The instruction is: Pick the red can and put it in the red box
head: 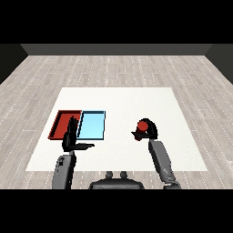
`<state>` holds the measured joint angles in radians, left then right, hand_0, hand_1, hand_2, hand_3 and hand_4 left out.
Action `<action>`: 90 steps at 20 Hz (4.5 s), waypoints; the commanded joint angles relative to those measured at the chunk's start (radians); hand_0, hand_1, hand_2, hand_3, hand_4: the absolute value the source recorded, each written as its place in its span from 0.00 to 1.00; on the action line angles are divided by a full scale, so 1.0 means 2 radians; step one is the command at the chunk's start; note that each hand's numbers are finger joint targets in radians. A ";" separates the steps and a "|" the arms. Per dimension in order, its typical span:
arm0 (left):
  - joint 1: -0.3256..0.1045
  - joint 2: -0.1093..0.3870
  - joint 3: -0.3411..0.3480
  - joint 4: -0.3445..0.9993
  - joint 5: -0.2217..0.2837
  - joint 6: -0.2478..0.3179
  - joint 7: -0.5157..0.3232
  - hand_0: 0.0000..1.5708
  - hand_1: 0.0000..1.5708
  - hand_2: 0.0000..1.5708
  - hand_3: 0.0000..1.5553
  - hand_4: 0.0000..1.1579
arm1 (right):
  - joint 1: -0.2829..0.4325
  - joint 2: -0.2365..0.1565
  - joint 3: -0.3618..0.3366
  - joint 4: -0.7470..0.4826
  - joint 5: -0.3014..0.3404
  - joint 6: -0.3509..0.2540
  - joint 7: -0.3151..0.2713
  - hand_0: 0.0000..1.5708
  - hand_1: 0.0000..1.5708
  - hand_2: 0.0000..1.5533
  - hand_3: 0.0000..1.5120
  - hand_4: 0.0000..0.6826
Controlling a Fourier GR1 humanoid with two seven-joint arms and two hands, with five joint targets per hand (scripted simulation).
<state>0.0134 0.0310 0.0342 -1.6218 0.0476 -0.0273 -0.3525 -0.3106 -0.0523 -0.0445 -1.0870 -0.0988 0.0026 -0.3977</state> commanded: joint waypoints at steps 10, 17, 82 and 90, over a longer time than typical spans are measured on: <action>-0.040 -0.015 -0.111 0.037 -0.022 0.045 0.024 0.00 0.00 0.00 0.00 0.00 | 0.019 0.019 0.022 -0.124 0.001 -0.023 0.052 0.91 0.91 0.93 0.94 0.95; -0.082 -0.015 -0.155 0.053 0.005 0.078 0.058 0.00 0.00 0.00 0.00 0.00 | -0.016 0.026 0.138 -0.101 -0.045 -0.146 0.035 0.90 0.90 0.93 0.94 0.96; -0.222 -0.015 -0.332 0.184 0.074 0.324 0.067 1.00 1.00 0.97 0.92 0.76 | -0.115 0.026 0.317 -0.162 -0.129 -0.271 0.036 0.96 0.96 0.94 0.92 0.80; -0.233 -0.015 -0.297 0.170 0.067 0.303 0.085 1.00 1.00 1.00 0.96 0.98 | -0.080 0.026 0.287 -0.156 -0.119 -0.192 0.016 0.00 0.00 0.00 0.00 0.00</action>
<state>-0.4358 0.0352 -0.5451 -1.2998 0.1711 0.5823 -0.1989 -0.4791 -0.0186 0.5313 -1.3691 -0.3610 -0.4090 -0.3711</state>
